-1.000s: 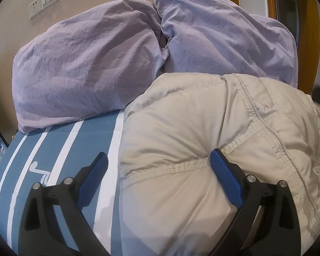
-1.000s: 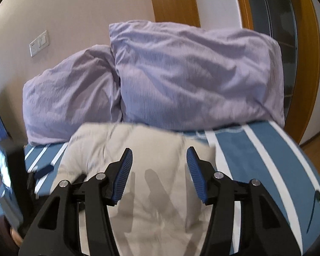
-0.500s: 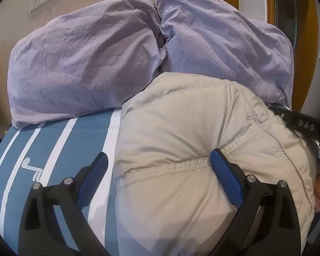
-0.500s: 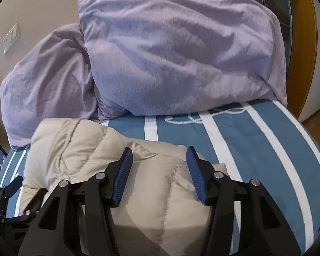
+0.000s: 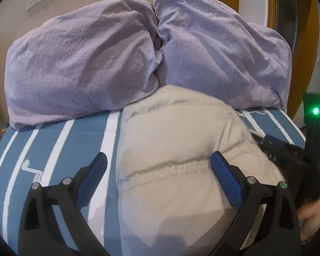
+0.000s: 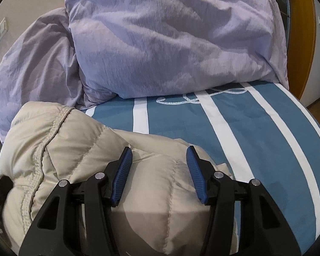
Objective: Fold large clothes
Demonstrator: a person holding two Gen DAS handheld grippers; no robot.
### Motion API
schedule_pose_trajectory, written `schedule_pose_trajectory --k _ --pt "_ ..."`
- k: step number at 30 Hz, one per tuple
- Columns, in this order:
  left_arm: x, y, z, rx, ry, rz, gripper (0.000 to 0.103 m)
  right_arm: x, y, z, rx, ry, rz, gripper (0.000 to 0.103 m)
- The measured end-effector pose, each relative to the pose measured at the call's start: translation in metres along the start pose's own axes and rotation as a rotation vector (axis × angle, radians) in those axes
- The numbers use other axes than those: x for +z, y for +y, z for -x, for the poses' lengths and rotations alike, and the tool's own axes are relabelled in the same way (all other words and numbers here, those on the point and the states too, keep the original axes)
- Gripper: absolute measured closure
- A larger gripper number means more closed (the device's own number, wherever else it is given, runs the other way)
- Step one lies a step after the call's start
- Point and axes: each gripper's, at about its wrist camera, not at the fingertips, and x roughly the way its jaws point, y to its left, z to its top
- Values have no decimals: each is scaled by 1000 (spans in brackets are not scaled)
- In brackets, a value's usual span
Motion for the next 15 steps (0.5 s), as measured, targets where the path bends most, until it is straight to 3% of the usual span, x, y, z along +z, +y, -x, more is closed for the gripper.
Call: schedule_pose_trajectory --k 9,15 --pt "42 -15 3 102 -58 -19 5 -1 -1 -3 4 13 -5 48" --pt "30 -28 -30 145 13 -71 5 -1 0 -4 4 10 -5 48"
